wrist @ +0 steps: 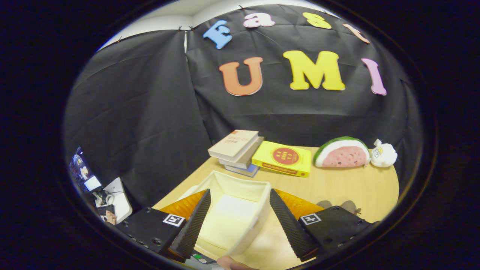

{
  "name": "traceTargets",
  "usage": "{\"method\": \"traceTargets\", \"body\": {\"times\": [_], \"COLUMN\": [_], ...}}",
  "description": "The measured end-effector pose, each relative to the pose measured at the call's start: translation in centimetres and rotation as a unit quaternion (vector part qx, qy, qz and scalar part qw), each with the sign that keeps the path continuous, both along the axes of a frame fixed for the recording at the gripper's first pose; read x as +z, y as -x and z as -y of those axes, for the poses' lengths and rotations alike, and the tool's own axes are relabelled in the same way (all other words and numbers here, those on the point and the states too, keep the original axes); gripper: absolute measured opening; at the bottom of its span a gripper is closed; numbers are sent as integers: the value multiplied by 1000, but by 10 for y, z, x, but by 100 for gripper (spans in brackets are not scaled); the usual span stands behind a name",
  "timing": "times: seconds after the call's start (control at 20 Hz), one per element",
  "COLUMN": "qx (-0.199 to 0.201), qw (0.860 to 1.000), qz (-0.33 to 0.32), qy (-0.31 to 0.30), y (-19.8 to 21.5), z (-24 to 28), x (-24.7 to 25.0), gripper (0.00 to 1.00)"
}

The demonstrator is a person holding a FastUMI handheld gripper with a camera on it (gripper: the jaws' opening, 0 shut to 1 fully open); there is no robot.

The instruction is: Open the storage box then place both shoes into the box .Put the left shoe in first, then the right shoe, with the right side of both shoes facing outward in a uniform manner.

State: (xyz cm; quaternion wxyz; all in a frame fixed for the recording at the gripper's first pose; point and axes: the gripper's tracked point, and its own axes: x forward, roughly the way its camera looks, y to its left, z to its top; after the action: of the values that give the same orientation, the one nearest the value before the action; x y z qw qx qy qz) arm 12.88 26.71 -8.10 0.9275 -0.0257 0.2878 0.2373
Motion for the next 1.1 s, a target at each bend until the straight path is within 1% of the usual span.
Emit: {"method": "traceTargets", "body": {"times": [0.2, 0.35, 0.5, 0.55, 0.65, 0.7, 0.75, 0.85, 0.95, 1.1], "qx": [-61, -94, -101, -95, -102, -104, -104, -109, -123, -151], "qw": [997, 990, 983, 980, 970, 968, 968, 965, 958, 947], "qz": [-18, -60, -99, -112, -126, -132, -143, -166, -184, -228], "qy": [45, 81, 114, 137, 179, 186, 179, 173, 180, 169], "y": [-23, -25, -19, -15, -13, -12, -11, -9, -10, -7], "z": [87, 139, 172, 181, 199, 201, 199, 197, 199, 202], "x": [-35, -71, -100, -111, -129, -137, -142, -156, -170, -187], "gripper": [95, 95, 94, 94, 95, 95, 94, 84, 85, 66]}}
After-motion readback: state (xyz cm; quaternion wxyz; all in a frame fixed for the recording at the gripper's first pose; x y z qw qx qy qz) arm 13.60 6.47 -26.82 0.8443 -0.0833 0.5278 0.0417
